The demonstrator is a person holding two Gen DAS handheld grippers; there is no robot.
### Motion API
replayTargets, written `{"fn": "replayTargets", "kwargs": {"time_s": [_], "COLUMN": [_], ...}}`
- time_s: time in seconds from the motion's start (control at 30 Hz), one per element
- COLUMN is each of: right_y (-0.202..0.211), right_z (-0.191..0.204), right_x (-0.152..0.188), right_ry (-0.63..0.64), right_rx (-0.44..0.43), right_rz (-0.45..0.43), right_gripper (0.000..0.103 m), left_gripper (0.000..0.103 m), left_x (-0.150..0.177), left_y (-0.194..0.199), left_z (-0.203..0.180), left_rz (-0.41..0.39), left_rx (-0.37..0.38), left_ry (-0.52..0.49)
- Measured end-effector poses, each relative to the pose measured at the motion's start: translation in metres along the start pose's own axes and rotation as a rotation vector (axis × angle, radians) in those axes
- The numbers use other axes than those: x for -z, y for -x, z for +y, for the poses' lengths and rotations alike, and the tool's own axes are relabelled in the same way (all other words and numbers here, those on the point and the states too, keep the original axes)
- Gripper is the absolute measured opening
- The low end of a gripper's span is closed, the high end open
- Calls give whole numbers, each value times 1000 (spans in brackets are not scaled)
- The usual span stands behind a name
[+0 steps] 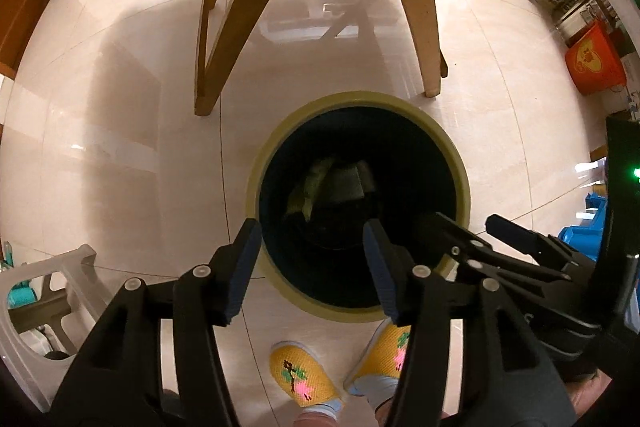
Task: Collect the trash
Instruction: 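Carry pouch and box to the bin and open both grippers over it, then raise both open grippers from the bin back toward the table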
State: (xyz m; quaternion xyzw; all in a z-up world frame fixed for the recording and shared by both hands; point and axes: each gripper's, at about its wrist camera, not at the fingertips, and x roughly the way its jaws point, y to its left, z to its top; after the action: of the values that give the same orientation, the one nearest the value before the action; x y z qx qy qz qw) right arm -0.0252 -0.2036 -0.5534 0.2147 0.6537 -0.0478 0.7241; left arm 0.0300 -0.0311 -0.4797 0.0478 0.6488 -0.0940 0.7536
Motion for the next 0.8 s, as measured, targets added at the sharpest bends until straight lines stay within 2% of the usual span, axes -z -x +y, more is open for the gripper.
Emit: {"fn": "replayTargets", "kwargs": {"time_s": [0.2, 0.37, 0.5, 0.63, 0.8], "right_y": [18, 47, 79, 118, 184], "right_z": [-8, 0, 7, 17, 35], "right_x": [-6, -4, 3, 13, 29], "right_ry": [0, 11, 11, 4, 5], "right_rx": [27, 32, 43, 43, 34], "right_rz": [-10, -14, -8, -4, -21], "right_gripper": [82, 82, 82, 82, 82], "left_gripper": [50, 50, 50, 50, 50], "left_x": [-1, 1, 8, 22, 37], "left_y": [22, 60, 92, 137, 214], "left_z": [0, -5, -7, -10, -8], "left_rz": [9, -8, 12, 34, 36], "left_rx": [4, -8, -14, -33, -37], "left_ry": [10, 2, 5, -10, -24]}}
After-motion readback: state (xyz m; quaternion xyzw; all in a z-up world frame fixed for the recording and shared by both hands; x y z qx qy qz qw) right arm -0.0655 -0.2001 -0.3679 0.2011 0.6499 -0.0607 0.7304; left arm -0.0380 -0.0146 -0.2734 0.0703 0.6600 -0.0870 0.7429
